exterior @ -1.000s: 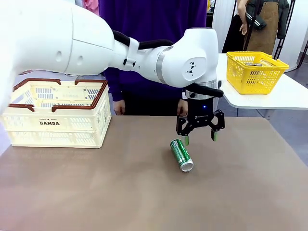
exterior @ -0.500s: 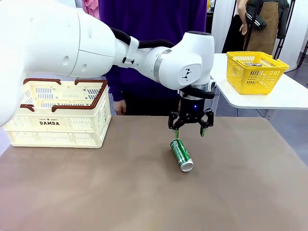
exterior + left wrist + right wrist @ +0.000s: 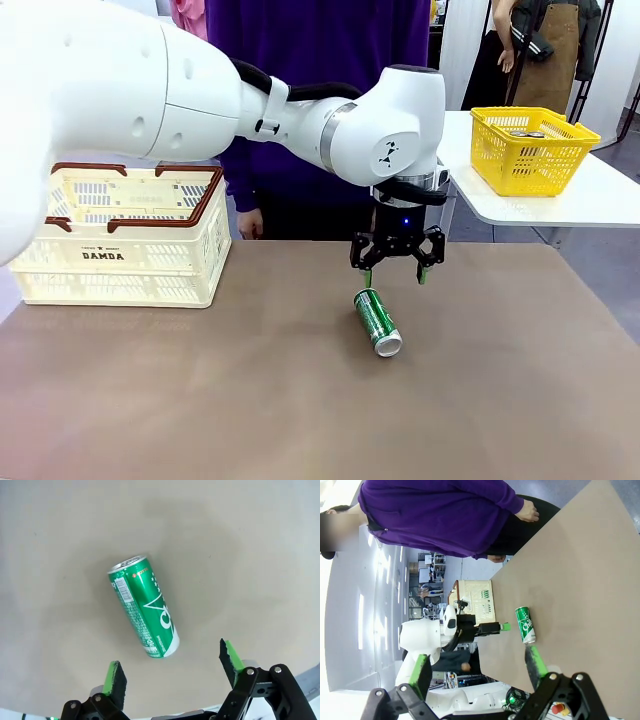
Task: Place the drinks into the Shopping basket.
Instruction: Pick up one drink and place it into the Shopping basket.
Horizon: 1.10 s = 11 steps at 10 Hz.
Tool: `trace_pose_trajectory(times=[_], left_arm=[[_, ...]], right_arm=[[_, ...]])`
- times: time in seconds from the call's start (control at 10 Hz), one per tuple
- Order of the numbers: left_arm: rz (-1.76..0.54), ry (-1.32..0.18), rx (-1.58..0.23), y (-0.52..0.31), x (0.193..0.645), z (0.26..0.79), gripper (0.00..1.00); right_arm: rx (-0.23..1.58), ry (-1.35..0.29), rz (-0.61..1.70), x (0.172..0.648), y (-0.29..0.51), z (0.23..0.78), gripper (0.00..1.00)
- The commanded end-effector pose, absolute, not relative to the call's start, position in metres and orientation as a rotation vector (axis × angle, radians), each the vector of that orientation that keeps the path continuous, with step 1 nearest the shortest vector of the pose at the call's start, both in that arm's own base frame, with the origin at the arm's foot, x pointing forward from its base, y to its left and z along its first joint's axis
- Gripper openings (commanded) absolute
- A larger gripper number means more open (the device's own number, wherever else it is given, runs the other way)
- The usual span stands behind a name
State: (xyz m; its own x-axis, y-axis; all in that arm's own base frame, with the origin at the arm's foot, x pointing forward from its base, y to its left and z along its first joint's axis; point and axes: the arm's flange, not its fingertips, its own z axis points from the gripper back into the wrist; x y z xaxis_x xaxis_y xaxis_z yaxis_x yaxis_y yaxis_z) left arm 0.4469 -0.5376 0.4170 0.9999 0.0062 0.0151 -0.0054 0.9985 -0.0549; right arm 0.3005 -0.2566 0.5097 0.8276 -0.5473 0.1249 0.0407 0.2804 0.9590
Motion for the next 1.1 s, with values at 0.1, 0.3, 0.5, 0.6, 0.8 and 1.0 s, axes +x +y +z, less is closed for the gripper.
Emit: trace_pose_trajectory(times=[0.1, 0.3, 0.5, 0.6, 0.8, 1.0], left_arm=[[0.015, -0.003, -0.055, -0.515, 0.454, 0.387, 1.00], [0.038, -0.002, -0.088, -0.509, 0.460, 0.370, 1.00], [0.032, 0.028, -0.082, -0.512, 0.467, 0.342, 1.00], [0.031, 0.043, -0.069, -0.514, 0.468, 0.327, 1.00], [0.045, 0.091, -0.029, -0.515, 0.467, 0.307, 1.00], [0.043, 0.103, -0.036, -0.514, 0.467, 0.306, 1.00]], right_arm=[[1.244, -0.503, -0.394, 0.301, -0.257, 0.511, 1.00], [1.244, -0.503, -0.394, 0.301, -0.257, 0.511, 1.00], [1.244, -0.503, -0.394, 0.301, -0.257, 0.511, 1.00], [1.244, -0.503, -0.394, 0.301, -0.257, 0.511, 1.00], [1.244, -0.503, -0.394, 0.301, -0.257, 0.511, 1.00], [1.244, -0.503, -0.394, 0.301, -0.257, 0.511, 1.00]])
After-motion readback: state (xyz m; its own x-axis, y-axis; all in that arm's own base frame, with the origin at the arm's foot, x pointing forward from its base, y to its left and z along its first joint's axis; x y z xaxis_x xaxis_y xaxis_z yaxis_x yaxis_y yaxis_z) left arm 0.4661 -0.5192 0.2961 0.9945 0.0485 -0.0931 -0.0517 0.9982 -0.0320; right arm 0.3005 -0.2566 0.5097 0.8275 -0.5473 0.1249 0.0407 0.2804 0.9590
